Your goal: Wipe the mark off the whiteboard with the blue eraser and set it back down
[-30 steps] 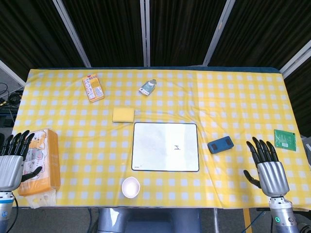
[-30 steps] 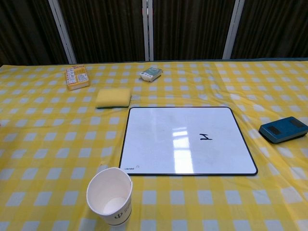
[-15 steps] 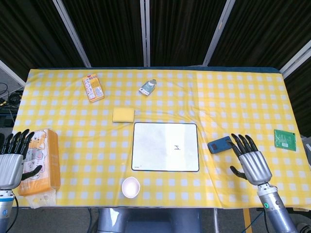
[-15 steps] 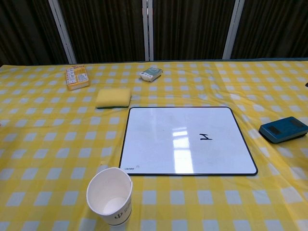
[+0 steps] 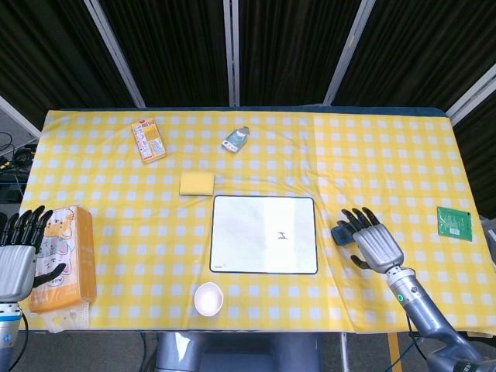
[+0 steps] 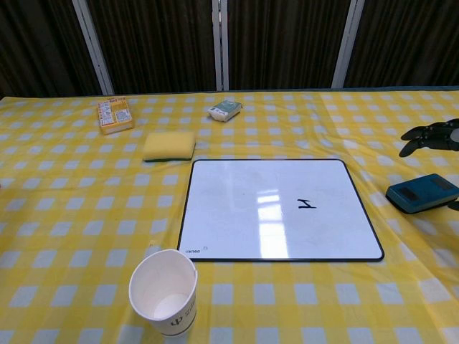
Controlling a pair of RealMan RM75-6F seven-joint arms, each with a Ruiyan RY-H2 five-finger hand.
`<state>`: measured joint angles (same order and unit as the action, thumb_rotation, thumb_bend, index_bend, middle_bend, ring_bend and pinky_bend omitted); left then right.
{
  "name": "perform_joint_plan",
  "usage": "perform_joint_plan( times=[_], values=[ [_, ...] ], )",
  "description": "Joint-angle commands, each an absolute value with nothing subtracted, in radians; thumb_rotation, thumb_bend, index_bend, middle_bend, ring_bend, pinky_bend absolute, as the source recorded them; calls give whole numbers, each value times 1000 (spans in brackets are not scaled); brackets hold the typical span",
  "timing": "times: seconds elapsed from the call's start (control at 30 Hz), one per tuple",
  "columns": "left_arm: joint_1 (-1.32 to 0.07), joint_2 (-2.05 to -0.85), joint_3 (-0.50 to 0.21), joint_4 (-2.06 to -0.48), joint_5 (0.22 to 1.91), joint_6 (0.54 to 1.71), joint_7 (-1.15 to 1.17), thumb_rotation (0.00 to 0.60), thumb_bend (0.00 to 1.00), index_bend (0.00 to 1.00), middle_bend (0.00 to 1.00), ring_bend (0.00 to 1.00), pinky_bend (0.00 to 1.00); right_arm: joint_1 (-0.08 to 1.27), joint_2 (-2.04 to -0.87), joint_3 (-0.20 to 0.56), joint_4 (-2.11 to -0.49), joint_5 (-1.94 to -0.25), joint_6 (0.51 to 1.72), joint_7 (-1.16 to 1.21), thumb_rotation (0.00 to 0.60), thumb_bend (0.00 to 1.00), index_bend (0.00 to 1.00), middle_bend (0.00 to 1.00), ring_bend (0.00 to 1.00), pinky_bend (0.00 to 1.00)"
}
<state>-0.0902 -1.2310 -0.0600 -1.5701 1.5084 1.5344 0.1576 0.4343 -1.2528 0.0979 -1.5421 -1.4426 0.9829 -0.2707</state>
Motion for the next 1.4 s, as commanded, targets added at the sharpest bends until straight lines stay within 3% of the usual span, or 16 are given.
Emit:
perform_joint_plan(
  times=[0.03, 0.4, 0.8, 1.4],
  values=[
    [-91, -1232, -60, -1569, 1504, 1531, 160, 600, 0, 0, 0, 0, 0, 463, -1244, 106, -1547, -1397, 937, -324, 600, 197, 182, 39, 0, 0],
    [-99, -1241, -64, -1570, 1499, 1522, 182, 600, 0, 0, 0, 0, 0, 527, -1249, 104, -1532, -1260, 857, -464, 600, 196, 136, 1, 0, 0],
    [-112, -1250, -72, -1563, 1482, 1502, 188, 600, 0, 0, 0, 0, 0, 572, -1309, 91, -1438, -1223, 821, -437, 600, 196, 272, 46, 0, 0],
    [-122, -1255, -76, -1548, 1465, 1486, 184, 600, 0, 0, 0, 0, 0, 612, -1372, 74, -1358, -1189, 818, -452, 600, 196, 272, 51, 0, 0]
  ],
)
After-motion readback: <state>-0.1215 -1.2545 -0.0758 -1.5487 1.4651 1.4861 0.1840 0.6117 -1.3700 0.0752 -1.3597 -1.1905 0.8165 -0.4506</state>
